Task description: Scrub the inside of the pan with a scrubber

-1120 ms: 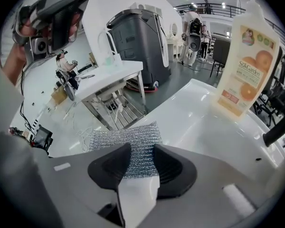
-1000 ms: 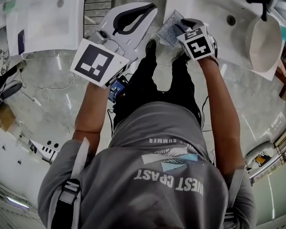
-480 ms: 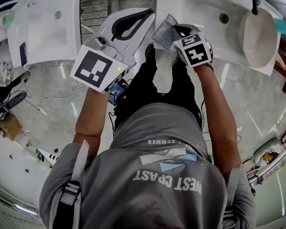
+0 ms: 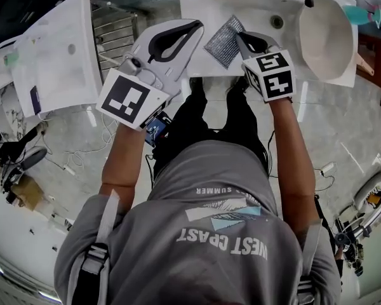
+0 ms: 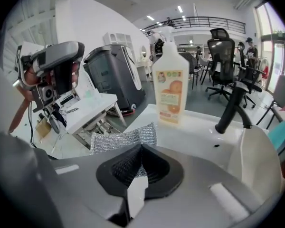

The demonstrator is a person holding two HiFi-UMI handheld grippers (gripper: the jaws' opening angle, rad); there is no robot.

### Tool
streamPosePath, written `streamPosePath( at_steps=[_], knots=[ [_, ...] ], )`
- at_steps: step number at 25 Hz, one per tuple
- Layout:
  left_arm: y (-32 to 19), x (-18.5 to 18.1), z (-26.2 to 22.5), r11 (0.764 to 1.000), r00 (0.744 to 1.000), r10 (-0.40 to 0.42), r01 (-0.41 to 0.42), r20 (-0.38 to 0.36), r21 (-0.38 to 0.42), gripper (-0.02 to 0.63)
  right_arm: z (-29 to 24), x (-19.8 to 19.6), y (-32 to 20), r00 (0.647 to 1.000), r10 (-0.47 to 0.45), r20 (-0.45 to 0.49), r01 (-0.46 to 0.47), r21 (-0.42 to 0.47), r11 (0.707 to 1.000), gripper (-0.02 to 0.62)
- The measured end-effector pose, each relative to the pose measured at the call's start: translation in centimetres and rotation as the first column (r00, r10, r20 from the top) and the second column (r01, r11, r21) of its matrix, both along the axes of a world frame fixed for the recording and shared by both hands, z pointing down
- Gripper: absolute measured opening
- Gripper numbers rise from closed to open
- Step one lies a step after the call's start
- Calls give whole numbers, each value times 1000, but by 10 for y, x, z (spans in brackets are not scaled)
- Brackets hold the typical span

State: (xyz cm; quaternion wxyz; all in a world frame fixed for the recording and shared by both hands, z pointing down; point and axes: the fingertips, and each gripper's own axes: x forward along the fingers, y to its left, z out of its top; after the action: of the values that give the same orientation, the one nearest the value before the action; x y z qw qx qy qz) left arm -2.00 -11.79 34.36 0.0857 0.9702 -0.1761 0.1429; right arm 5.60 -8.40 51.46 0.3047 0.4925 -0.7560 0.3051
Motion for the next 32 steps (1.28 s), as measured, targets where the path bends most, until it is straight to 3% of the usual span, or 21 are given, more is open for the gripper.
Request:
streamPosePath(
  at_steps=[11, 21, 32],
  knots=[
    [7, 101, -6, 992, 992, 125, -125, -16, 10, 2, -37, 136, 16, 972, 234, 31, -236, 75, 969, 8],
    [28, 190, 15, 975, 975, 220, -220, 18, -15, 2, -36, 260, 46, 901, 429, 56, -433, 96, 896, 8],
    [47, 263, 45, 965, 964, 260, -258, 51, -48, 2, 39, 363, 75, 803, 595, 33, -595, 2, 804, 9]
  ],
)
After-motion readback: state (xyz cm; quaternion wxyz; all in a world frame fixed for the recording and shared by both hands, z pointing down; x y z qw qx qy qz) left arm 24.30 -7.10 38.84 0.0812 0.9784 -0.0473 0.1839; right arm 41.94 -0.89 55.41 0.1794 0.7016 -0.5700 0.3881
